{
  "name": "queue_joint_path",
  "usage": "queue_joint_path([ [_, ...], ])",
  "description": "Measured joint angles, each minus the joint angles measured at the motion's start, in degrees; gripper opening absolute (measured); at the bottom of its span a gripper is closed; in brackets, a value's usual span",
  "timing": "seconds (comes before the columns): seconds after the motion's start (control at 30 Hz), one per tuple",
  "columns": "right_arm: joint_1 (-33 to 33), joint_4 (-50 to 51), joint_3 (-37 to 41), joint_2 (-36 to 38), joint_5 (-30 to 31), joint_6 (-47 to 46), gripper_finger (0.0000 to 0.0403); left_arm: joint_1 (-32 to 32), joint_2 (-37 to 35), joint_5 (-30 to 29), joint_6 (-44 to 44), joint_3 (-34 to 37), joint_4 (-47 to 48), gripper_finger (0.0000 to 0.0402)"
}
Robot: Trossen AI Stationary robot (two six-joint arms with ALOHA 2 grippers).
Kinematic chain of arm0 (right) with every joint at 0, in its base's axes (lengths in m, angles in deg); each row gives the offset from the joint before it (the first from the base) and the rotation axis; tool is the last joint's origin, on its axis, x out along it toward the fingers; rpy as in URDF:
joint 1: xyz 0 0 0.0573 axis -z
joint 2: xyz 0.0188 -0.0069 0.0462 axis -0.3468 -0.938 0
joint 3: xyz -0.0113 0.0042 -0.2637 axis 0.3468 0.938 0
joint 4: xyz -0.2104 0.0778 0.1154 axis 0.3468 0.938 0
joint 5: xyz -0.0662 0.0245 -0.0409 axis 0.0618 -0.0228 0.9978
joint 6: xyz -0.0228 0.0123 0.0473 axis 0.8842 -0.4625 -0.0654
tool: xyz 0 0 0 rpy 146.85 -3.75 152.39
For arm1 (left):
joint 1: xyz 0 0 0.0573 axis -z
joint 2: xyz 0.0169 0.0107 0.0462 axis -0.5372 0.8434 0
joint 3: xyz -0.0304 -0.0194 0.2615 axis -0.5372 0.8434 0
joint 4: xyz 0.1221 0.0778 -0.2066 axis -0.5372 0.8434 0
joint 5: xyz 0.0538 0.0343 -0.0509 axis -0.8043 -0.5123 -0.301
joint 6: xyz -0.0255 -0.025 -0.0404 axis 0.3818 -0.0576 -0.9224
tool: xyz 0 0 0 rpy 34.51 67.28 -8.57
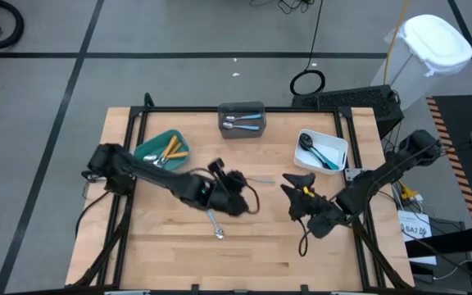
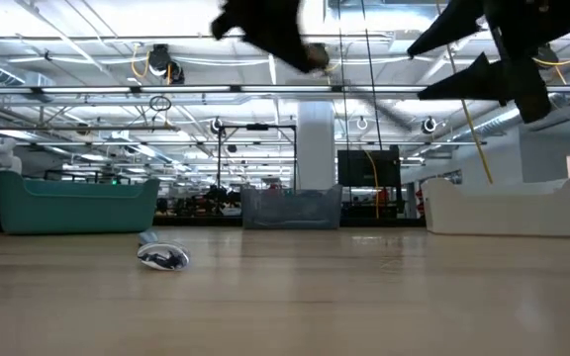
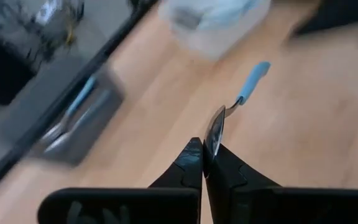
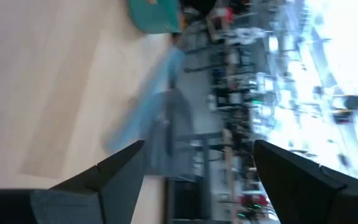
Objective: Sort silverware by color (type)
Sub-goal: Put the light blue spoon into the black bin
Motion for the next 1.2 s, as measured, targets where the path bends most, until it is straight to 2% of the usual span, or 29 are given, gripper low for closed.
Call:
queue_joint_path([
  [0.07, -1.09, -1.82, -0.04, -0.68, 3.24, 1.93, 0.0289, -2.08, -2.40, 1.99, 0.26, 0.12, 5.89, 0.0003],
  [0.17, -2.68, -2.21, -0.42, -0.66, 4.64, 3.08, 0.0289, -5.58, -6.85, 4.20, 0.80, 2.27, 10.02, 0.0003],
  [0.27, -4.14, -2.23, -1.16, -0.65, 6.03, 2.58, 0.0289, -8.24, -12.37, 7.81, 1.80, 9.56, 4.23, 0.0003],
  [0.33, -5.21, -2.52, -1.67, -0.67, 6.36, 2.36, 0.0289, -9.32, -16.84, 10.23, 2.68, 18.25, -5.58, 0.0003],
  [0.5, -7.53, -2.95, -1.68, -0.65, 6.60, 0.57, 0.0289, -8.97, -25.15, 17.09, 1.57, 41.37, -45.10, 0.0003],
  [0.63, -8.07, -2.97, -1.66, -1.47, 5.24, 0.65, 0.0289, -6.72, -25.14, 17.93, -1.24, 51.12, -66.10, 0.0003],
  [0.73, -8.20, -3.41, -1.68, -2.88, 2.77, 1.71, 0.0289, -4.98, -23.01, 20.53, -2.35, 52.53, -72.04, 0.0003],
  [0.87, -8.21, -6.10, -1.66, -6.51, 1.75, 10.00, 0.0289, -2.12, -19.31, 21.40, -0.09, 51.72, -75.22, 0.0003],
  [0.97, -8.21, -12.63, -1.66, -9.37, 2.52, 18.33, 0.0289, -1.38, -16.37, 21.33, 1.89, 51.85, -78.62, 0.0003],
  [1.2, -7.51, -26.71, -1.66, -13.77, 2.05, 34.50, 0.0283, -3.88, -10.94, 23.29, -1.29, 51.79, -81.55, 0.0003],
])
